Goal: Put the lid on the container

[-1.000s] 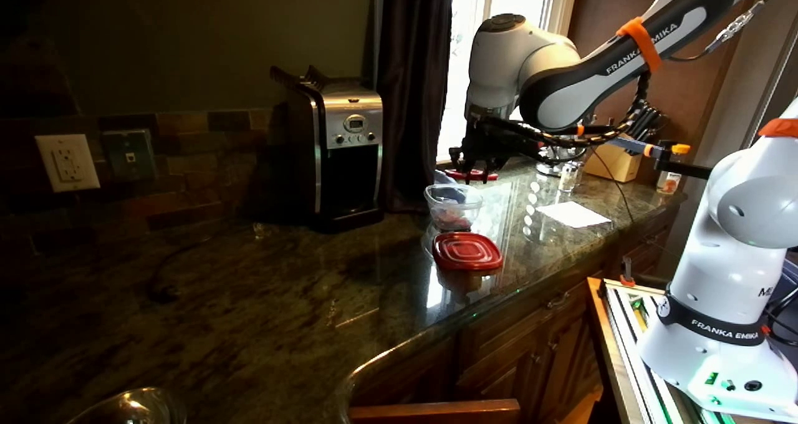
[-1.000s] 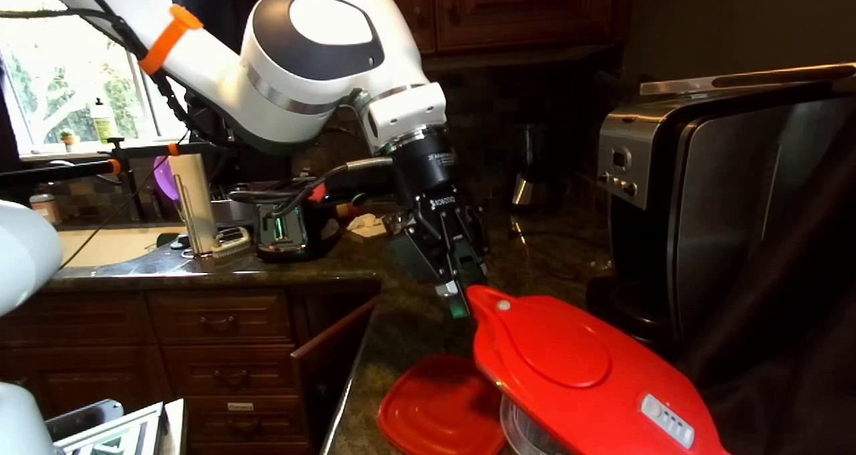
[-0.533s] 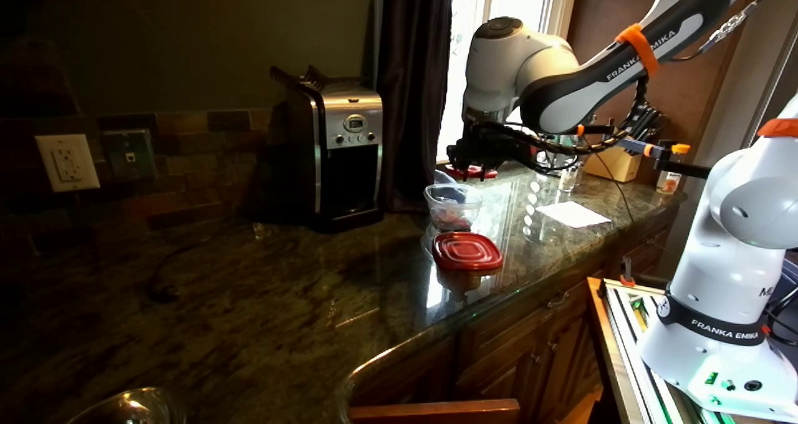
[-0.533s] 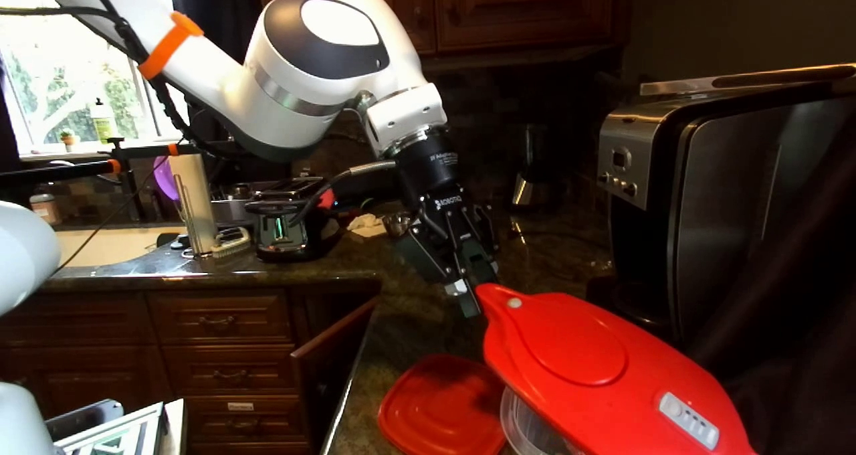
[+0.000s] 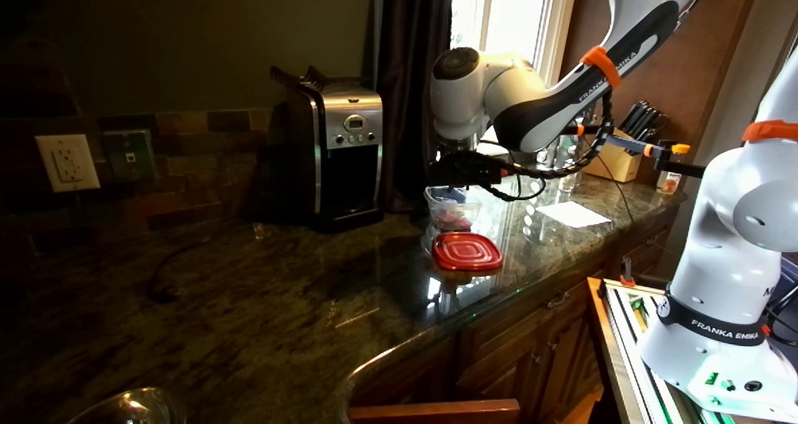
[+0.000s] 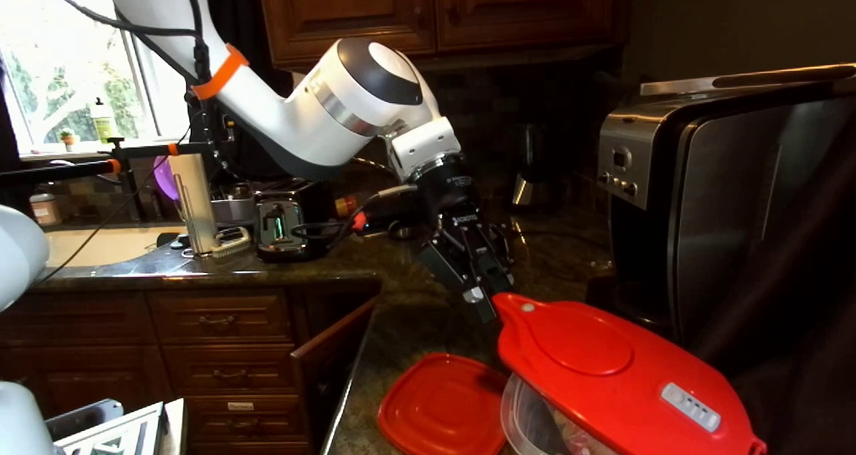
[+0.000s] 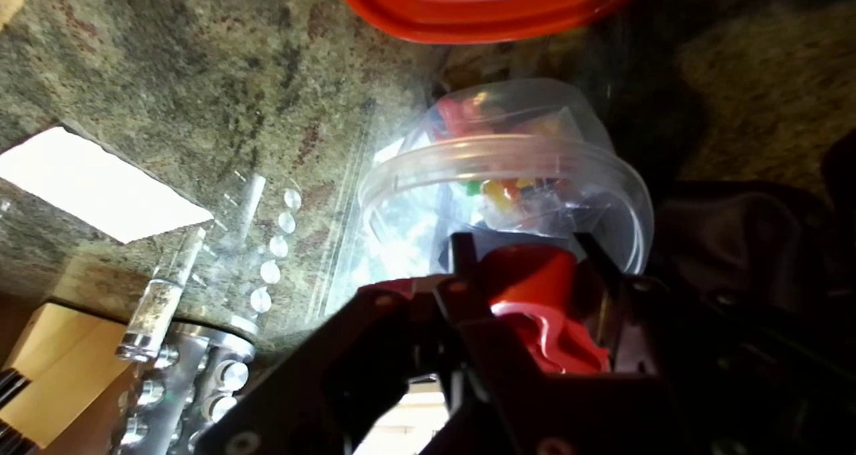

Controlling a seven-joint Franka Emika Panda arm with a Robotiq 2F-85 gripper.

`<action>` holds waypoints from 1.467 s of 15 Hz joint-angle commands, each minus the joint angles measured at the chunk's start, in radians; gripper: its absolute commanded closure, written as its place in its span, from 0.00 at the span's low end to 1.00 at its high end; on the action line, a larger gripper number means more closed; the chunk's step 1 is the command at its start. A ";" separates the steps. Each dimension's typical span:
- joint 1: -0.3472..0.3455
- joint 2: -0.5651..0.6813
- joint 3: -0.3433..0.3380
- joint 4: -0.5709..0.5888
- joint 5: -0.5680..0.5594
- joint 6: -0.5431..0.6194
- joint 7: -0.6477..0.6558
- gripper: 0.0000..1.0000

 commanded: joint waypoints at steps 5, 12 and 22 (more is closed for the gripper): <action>0.122 0.158 -0.125 0.093 -0.004 -0.056 0.080 0.87; 0.170 0.161 -0.164 0.088 0.045 -0.078 0.004 0.14; 0.319 -0.180 -0.092 -0.056 0.232 -0.051 -0.466 0.00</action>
